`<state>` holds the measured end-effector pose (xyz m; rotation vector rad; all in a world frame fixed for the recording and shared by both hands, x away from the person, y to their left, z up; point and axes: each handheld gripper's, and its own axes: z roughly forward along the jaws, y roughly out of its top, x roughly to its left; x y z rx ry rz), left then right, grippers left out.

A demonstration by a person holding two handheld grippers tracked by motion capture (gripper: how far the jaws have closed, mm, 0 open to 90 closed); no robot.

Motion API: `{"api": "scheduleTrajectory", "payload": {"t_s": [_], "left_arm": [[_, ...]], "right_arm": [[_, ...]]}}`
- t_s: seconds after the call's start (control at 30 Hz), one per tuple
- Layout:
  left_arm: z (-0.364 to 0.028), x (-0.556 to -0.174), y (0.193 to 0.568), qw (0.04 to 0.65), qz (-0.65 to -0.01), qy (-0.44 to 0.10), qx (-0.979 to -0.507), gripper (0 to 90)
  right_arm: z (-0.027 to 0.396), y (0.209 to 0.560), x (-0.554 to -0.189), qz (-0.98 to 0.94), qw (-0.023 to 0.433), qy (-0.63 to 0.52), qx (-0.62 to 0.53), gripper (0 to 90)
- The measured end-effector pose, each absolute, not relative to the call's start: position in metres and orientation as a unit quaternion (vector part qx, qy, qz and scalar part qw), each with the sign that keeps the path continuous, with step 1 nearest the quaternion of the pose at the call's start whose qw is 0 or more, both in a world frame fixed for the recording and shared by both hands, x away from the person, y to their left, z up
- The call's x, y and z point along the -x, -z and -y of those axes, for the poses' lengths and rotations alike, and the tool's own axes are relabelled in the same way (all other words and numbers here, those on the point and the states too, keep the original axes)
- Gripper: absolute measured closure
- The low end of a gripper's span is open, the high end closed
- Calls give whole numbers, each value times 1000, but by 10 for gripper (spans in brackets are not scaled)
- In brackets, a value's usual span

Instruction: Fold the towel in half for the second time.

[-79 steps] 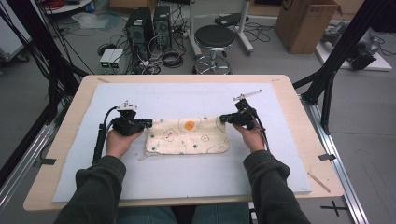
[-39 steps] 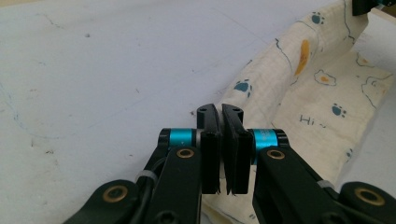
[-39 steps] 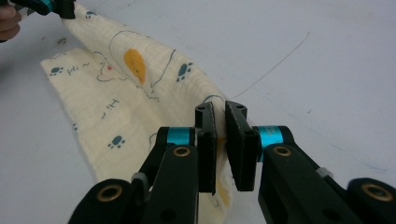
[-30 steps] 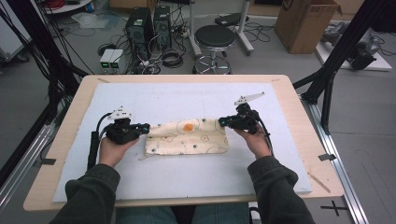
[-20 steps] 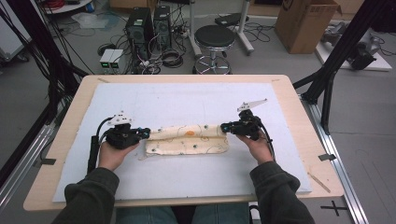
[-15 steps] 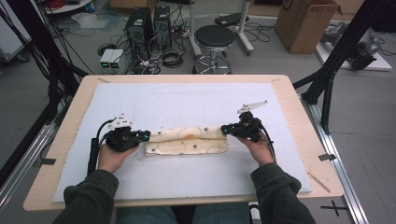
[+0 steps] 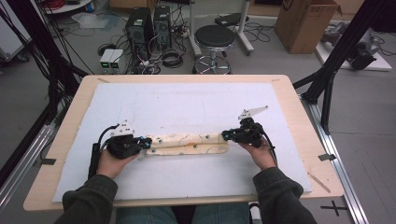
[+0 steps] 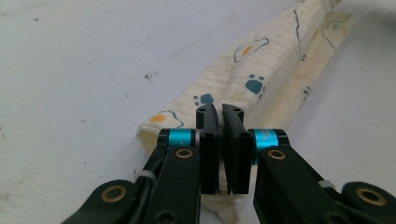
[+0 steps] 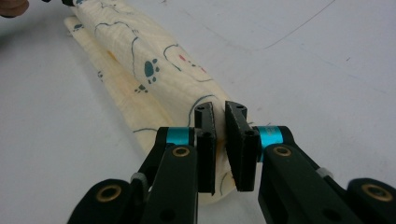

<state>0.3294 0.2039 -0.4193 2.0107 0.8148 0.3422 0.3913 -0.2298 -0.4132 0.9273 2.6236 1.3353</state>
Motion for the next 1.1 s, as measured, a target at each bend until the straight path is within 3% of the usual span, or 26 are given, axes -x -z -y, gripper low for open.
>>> {"api": "scheduleTrajectory", "payload": {"t_s": [0.5,0.63,0.83,1.0,1.1], "left_arm": [[-195,-322,423,423,-308,-129,-843,820],[-196,-323,423,424,-309,-115,-844,734],[-203,-322,416,457,-318,-110,-823,522],[-204,-324,407,479,-324,-117,-807,517],[-199,-328,404,490,-331,-123,-797,627]], "right_arm": [[234,425,-377,-853,23,-429,-298,805],[235,426,-374,-853,19,-429,-295,754],[238,421,-368,-852,18,-436,-290,568],[238,404,-366,-843,29,-462,-275,565],[228,395,-369,-844,38,-462,-270,623]]}}
